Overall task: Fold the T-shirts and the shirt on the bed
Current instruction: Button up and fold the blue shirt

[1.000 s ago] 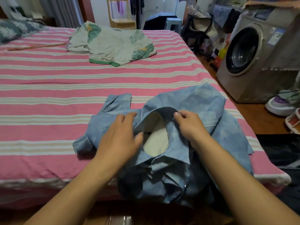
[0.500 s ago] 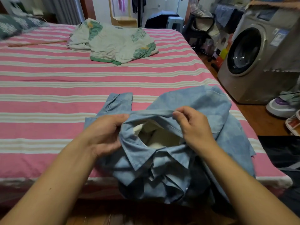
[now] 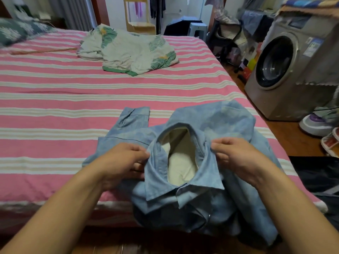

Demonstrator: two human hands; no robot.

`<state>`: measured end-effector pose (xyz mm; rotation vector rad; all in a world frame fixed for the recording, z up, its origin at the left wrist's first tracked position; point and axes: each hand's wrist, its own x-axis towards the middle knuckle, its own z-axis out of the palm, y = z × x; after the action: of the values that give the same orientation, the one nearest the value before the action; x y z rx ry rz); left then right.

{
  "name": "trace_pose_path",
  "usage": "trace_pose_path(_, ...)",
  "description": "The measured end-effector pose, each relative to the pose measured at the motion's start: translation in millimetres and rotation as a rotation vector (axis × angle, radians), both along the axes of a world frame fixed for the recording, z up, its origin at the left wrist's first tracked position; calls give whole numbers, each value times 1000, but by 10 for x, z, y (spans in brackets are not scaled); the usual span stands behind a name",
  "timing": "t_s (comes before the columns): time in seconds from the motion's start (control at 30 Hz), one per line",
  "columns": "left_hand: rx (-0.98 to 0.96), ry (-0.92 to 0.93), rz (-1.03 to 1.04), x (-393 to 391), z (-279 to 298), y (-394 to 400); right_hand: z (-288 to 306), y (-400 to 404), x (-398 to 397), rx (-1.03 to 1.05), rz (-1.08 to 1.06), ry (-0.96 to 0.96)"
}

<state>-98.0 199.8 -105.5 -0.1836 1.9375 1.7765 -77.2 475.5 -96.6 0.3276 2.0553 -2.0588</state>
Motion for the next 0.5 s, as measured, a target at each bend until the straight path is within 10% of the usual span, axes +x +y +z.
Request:
trace_pose_path(0.27, 451, -185, 167, 9, 45, 64, -1, -73, -33, 12, -124, -155)
trace_pose_path(0.5, 133, -56, 155, 104, 36, 116, -94, -24, -119, 893, -259, 75)
